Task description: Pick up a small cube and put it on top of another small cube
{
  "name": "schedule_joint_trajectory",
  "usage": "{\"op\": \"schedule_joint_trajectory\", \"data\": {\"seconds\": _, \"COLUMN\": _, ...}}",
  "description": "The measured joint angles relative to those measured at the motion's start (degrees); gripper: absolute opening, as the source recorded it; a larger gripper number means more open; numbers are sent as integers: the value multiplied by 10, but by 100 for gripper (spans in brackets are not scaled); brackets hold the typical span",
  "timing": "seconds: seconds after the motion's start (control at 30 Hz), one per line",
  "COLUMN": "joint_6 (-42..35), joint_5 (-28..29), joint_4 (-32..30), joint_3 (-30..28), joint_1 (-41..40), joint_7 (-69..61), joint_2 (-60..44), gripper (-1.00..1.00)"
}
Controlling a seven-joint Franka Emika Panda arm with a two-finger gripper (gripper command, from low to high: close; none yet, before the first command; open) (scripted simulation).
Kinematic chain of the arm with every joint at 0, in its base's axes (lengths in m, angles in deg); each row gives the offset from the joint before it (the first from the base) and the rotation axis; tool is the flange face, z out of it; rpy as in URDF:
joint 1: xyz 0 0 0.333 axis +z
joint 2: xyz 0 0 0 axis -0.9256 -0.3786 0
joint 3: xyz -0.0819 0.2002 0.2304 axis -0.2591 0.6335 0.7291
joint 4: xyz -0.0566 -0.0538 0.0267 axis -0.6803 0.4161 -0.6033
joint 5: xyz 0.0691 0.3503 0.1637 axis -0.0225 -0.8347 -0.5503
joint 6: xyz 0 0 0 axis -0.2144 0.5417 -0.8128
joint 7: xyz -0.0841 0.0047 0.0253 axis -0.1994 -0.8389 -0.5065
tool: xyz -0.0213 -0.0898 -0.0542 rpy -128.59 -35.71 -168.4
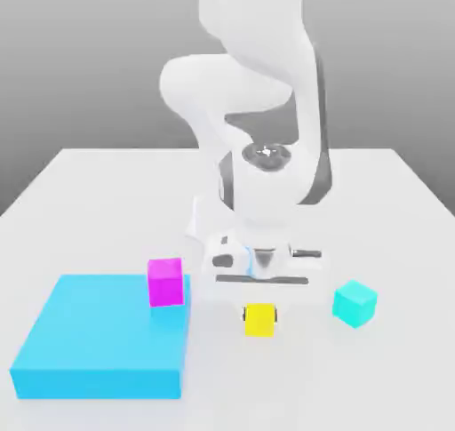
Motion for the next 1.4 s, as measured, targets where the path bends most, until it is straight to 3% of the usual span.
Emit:
{"op": "schedule_joint_trajectory", "data": {"seconds": 0.23, "joint_6": -97, "joint_5": -13, "joint_4": -21, "joint_3": 33, "joint_1": -30, "joint_7": -11, "joint_2": 118, "gripper": -100}}
{"op": "schedule_joint_trajectory", "data": {"seconds": 0.37, "joint_6": -160, "joint_5": 6, "joint_4": -23, "joint_3": 32, "joint_1": -45, "joint_7": 13, "joint_2": 182, "gripper": -100}}
{"op": "schedule_joint_trajectory", "data": {"seconds": 0.73, "joint_6": -274, "joint_5": 24, "joint_4": 194, "joint_3": -36, "joint_1": -180, "joint_7": 165, "joint_2": 80, "gripper": -100}}
{"op": "schedule_joint_trajectory", "data": {"seconds": 1.17, "joint_6": -410, "joint_5": -60, "joint_4": 465, "joint_3": -149, "joint_1": -301, "joint_7": 280, "joint_2": -64, "gripper": -100}}
{"op": "schedule_joint_trajectory", "data": {"seconds": 1.3, "joint_6": -366, "joint_5": -92, "joint_4": 492, "joint_3": -140, "joint_1": -325, "joint_7": 272, "joint_2": -138, "gripper": -100}}
{"op": "schedule_joint_trajectory", "data": {"seconds": 1.33, "joint_6": -356, "joint_5": -97, "joint_4": 494, "joint_3": -136, "joint_1": -328, "joint_7": 269, "joint_2": -150, "gripper": 100}}
{"op": "schedule_joint_trajectory", "data": {"seconds": 1.4, "joint_6": -356, "joint_5": -97, "joint_4": 494, "joint_3": -136, "joint_1": -328, "joint_7": 269, "joint_2": -150, "gripper": 100}}
